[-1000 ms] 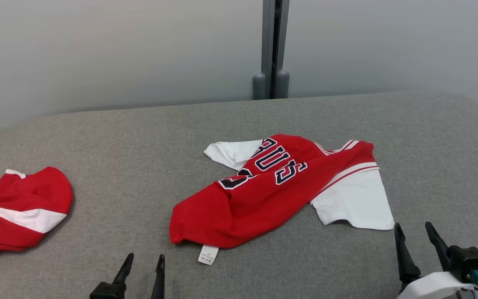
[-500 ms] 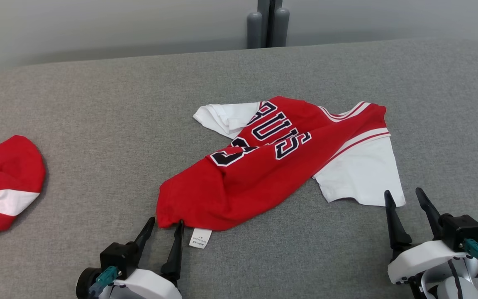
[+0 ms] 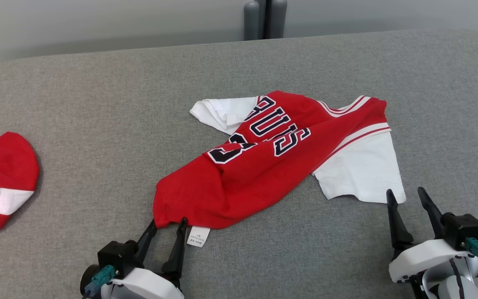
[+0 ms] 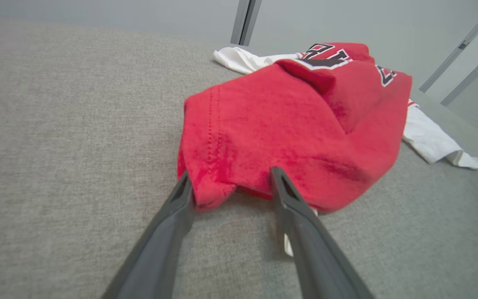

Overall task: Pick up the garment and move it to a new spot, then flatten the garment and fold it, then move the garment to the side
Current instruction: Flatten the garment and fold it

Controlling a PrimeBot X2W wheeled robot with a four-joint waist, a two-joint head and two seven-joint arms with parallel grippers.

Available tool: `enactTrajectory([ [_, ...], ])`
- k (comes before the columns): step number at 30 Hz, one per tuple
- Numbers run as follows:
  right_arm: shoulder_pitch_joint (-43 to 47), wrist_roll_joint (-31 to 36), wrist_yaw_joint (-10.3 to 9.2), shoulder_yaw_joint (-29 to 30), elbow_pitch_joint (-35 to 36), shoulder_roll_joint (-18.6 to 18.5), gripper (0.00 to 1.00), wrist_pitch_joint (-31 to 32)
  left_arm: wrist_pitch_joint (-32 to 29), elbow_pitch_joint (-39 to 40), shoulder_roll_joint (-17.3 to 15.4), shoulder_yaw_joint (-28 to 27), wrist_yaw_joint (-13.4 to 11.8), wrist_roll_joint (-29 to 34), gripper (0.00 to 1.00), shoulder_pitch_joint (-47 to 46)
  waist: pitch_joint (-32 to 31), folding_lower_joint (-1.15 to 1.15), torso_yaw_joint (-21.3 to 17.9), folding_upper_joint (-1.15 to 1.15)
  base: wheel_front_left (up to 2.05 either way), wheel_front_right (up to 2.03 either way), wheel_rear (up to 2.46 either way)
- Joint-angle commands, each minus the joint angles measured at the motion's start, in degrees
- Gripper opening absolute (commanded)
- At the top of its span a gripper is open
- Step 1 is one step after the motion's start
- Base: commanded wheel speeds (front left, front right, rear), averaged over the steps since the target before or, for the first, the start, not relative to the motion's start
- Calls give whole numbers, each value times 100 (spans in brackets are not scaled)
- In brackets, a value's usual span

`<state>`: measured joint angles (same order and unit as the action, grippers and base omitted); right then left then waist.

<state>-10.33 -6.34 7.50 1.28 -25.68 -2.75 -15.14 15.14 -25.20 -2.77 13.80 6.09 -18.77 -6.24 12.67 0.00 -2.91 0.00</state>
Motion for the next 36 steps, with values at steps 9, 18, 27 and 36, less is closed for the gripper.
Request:
enactTrajectory([
  [9, -91, -41, -2, -69, -28, -32, 100, 0, 0, -203, -26, 347, 139, -158, 100, -128, 16, 0, -15, 0, 0, 0, 0],
  [18, -40, -66, -2, -41, -63, -32, 100, 0, 1, -214, -26, 369, 138, -13, 46, -92, -13, 0, -25, 0, 0, 0, 0],
  [27, -36, -86, -2, -49, -105, -32, 100, 0, 1, -223, -23, 156, 140, 290, 0, -56, -86, 0, 32, 0, 0, 0, 0],
  [36, 29, -149, -2, 218, -298, -32, 100, 0, 1, 116, -23, -136, 139, 587, 0, 218, -327, 0, 299, 0, 0, 0, 0],
])
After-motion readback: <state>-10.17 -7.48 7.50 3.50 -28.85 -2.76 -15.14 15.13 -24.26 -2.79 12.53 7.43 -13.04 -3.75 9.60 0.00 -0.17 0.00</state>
